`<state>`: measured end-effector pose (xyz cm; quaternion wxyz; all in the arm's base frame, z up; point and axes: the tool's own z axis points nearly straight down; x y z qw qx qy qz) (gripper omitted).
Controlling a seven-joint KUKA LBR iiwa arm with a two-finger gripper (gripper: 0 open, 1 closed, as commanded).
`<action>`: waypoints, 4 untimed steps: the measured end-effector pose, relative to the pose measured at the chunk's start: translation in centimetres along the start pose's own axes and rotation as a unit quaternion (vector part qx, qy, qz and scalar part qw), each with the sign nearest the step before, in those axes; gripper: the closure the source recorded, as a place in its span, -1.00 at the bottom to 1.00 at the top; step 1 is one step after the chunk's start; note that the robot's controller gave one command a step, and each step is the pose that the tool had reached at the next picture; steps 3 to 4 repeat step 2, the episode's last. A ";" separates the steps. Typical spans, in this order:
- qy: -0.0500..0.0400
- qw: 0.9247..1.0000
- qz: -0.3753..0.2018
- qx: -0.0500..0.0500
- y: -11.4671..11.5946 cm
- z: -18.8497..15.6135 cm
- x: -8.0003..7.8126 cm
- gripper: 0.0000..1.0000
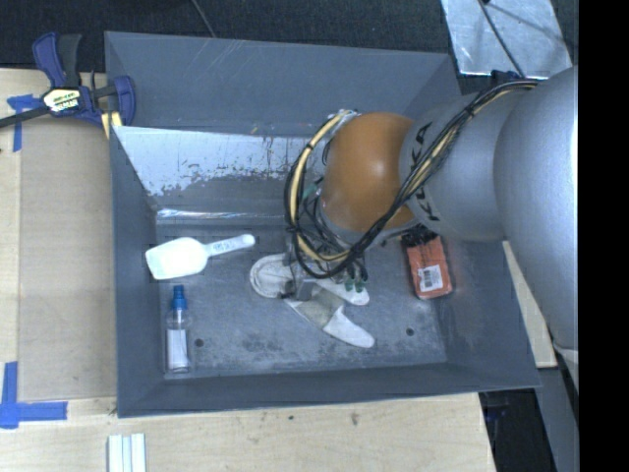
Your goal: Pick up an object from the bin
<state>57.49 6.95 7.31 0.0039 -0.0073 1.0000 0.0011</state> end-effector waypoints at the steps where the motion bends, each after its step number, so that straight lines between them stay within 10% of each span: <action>1: 0.000 1.000 0.000 0.000 0.0 0.0 0.0 1.00; 2: 0.002 1.000 0.006 0.001 -1.3 -13.6 0.1 1.00; 4: 0.002 1.000 0.006 0.001 -1.3 -13.6 0.1 1.00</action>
Offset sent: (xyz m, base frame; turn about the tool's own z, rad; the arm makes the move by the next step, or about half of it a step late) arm -0.0030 -0.0133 0.1351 0.0101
